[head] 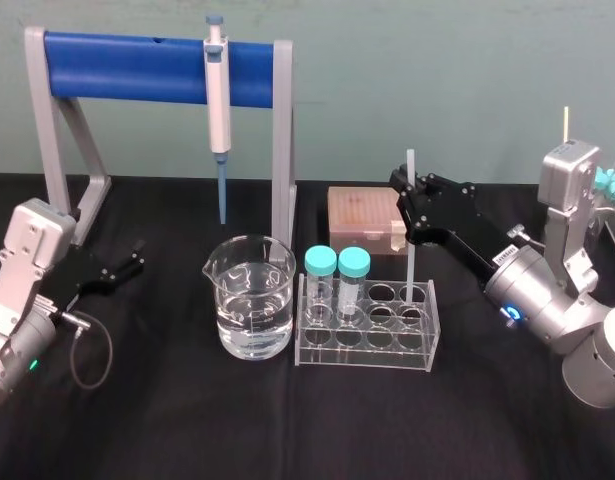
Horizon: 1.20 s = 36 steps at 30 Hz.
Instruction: Pick up the stirring rod with one hand, then place it down.
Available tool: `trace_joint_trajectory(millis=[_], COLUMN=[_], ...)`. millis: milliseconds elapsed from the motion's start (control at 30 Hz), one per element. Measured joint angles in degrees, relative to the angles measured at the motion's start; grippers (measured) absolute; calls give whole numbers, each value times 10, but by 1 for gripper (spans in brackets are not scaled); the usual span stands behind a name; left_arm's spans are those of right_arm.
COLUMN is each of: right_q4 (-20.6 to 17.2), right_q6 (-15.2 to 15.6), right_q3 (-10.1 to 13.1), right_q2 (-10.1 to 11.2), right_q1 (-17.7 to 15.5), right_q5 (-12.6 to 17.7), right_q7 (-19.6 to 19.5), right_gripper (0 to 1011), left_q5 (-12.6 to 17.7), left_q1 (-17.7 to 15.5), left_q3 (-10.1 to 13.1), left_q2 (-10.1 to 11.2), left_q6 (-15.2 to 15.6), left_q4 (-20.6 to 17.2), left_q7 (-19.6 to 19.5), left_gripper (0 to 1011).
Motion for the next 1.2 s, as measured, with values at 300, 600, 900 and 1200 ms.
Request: trace_joint_trajectory(millis=[300,600,900,1200], right_q4=[8,17,32,38], right_q6=[-6,-5,-2,3], right_q3=[6,7,7,8], right_q2=[-8,-12,-17,-21], right_q1=[-4,-4,-2,-2], right_q5=[2,-1,-5,-7], right_q7=[5,6,4,2], right_gripper=[72,72,72,72], left_q5=[0,0,0,0], left_q1=[0,0,0,0], left_q3=[0,0,0,0], left_q2=[0,0,0,0], left_q6=[0,0,0,0], left_q4=[0,0,0,0], left_q7=[0,0,0,0], left_gripper=[1000,1000,1000,1000])
